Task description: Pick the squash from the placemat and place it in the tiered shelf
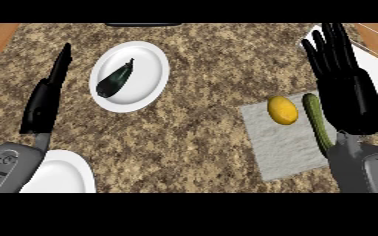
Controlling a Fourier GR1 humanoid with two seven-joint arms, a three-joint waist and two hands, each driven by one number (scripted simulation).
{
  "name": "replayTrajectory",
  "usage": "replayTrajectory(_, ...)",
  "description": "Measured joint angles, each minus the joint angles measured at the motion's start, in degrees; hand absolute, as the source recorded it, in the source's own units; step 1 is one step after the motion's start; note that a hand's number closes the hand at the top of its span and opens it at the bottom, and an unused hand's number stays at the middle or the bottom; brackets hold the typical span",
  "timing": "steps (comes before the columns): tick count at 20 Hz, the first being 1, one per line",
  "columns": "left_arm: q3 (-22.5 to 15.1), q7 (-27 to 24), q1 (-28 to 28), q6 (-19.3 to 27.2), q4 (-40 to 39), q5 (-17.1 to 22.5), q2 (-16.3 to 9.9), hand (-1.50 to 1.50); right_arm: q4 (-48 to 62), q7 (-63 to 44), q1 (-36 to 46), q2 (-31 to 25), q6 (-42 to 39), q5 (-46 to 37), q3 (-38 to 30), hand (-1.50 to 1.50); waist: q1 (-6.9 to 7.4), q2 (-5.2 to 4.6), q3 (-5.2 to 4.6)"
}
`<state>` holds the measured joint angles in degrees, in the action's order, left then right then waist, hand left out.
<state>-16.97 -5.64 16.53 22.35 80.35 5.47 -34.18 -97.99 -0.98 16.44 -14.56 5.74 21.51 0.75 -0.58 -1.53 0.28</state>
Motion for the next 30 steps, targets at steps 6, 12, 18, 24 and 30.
replayTrajectory(6, 0.40, 1.82, -1.52, -3.15, 1.69, 4.96, 3.04, 0.00, 3.18, 3.53, 4.50, -5.73, -18.81, 14.14, -5.99, 1.50, 1.74, 0.78, 0.07)
replayTrajectory(12, -0.14, 3.82, -3.95, -6.17, 3.86, 10.05, 5.93, 0.00, 15.97, 4.07, 0.40, -19.99, -33.14, 7.17, -6.55, -1.50, 2.63, 0.23, -0.11)
replayTrajectory(18, 1.04, 6.34, -5.91, -9.12, 6.95, 13.44, 4.79, 0.00, 28.42, 14.46, -1.02, -27.52, -53.99, 5.05, -7.12, -1.50, 3.10, 0.62, 0.06)
replayTrajectory(24, 1.63, 6.74, -7.81, -9.42, 8.61, 13.85, 5.08, 0.00, 33.21, 19.39, 1.33, -34.03, -56.02, -4.04, -8.37, -1.50, 2.75, 0.88, 0.04)
replayTrajectory(30, 2.16, 8.78, -8.20, -9.54, 10.88, 13.91, 4.60, 0.00, 30.29, 24.91, 2.35, -39.14, -52.36, -14.81, -5.40, -1.50, 2.44, 1.10, 0.01)
